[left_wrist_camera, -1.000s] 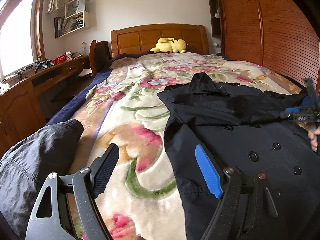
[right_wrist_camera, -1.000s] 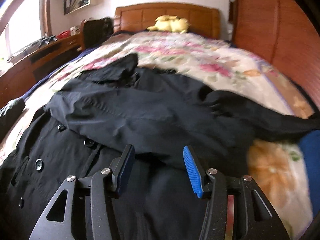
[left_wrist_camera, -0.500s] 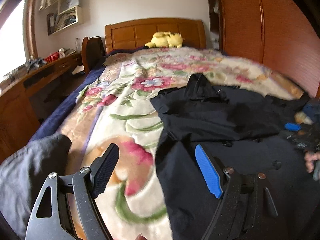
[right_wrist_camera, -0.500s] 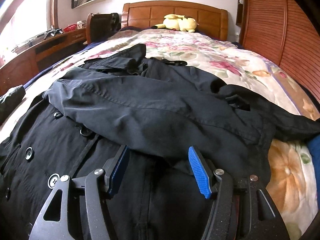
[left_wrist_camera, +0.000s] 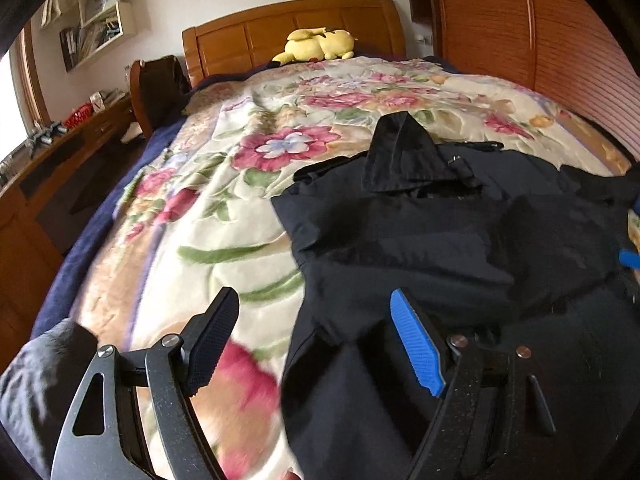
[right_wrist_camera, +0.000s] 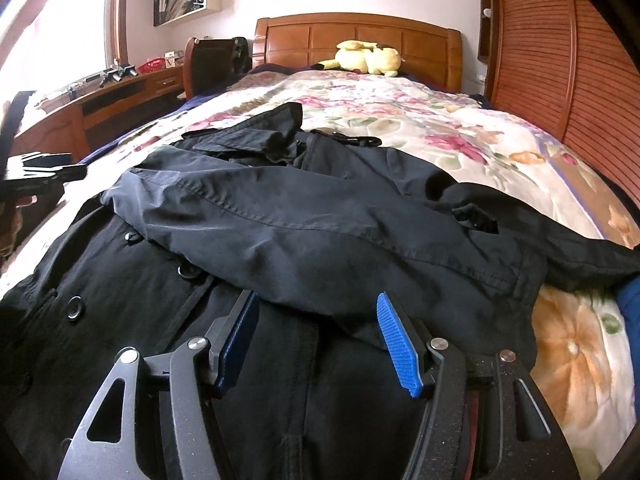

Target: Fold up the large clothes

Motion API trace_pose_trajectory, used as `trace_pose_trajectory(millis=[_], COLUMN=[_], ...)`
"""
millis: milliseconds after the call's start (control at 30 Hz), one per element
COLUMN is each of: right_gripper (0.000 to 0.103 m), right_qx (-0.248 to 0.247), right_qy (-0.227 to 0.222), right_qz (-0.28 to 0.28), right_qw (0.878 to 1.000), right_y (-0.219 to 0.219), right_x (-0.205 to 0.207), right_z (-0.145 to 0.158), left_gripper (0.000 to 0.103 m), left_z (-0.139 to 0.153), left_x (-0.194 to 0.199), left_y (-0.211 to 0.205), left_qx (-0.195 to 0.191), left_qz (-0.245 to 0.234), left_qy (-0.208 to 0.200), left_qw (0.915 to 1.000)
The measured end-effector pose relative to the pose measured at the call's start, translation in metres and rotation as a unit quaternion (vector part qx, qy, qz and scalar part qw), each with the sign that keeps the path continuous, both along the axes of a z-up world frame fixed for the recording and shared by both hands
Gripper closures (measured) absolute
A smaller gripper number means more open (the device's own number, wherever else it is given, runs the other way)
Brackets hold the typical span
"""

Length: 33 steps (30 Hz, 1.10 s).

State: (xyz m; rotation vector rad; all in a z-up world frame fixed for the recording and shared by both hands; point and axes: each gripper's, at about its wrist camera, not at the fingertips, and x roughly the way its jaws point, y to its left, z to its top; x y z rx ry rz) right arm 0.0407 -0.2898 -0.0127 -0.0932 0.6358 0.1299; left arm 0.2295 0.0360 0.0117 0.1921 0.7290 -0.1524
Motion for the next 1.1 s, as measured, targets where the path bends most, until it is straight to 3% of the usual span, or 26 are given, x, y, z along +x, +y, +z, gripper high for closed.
trace_pose_trajectory(millis=[167, 400, 567, 800, 1000, 1100], right_gripper=[0.040, 0.040, 0.040, 0.040, 0.040, 0.040], right_qx=[0.009, 0.017, 0.024, 0.028, 0.027, 0.025], right_qy=[0.002, 0.007, 0.008, 0.007, -0.007, -0.022], right_qz=[0.003, 0.005, 0.003, 0.003, 0.001, 0.008], right_qw=[1.000, 1.000, 1.000, 1.000, 1.000, 0.999], right_y=[-0.002, -0.001, -0.001, -0.001, 0.000, 0.002], right_x=[0.000, 0.003, 0.005, 0.004, 0.000, -0.004], right_z=[0.000, -0.003, -0.003, -0.005, -0.002, 0.001], left_gripper=[0.025, 0.049, 0.054, 0.091, 0.098, 0.098], left_z=[-0.009, -0.033, -0.044, -0.045, -0.024, -0.024], left_x=[0.025, 0.059, 0.069, 0.059, 0.044, 0.045], left_y=[-0.011, -0.012, -0.007, -0.014, -0.007, 0.002], left_qx=[0.014, -0.003, -0.016, 0.000, 0.032, 0.051], left_qz=[-0.007, 0.001, 0.012, -0.003, 0.006, 0.010], left_qy=[0.020, 0.065, 0.086, 0.071, 0.013, 0.011], left_qw=[0.9997, 0.9979, 0.9961, 0.9974, 0.9994, 0.9986])
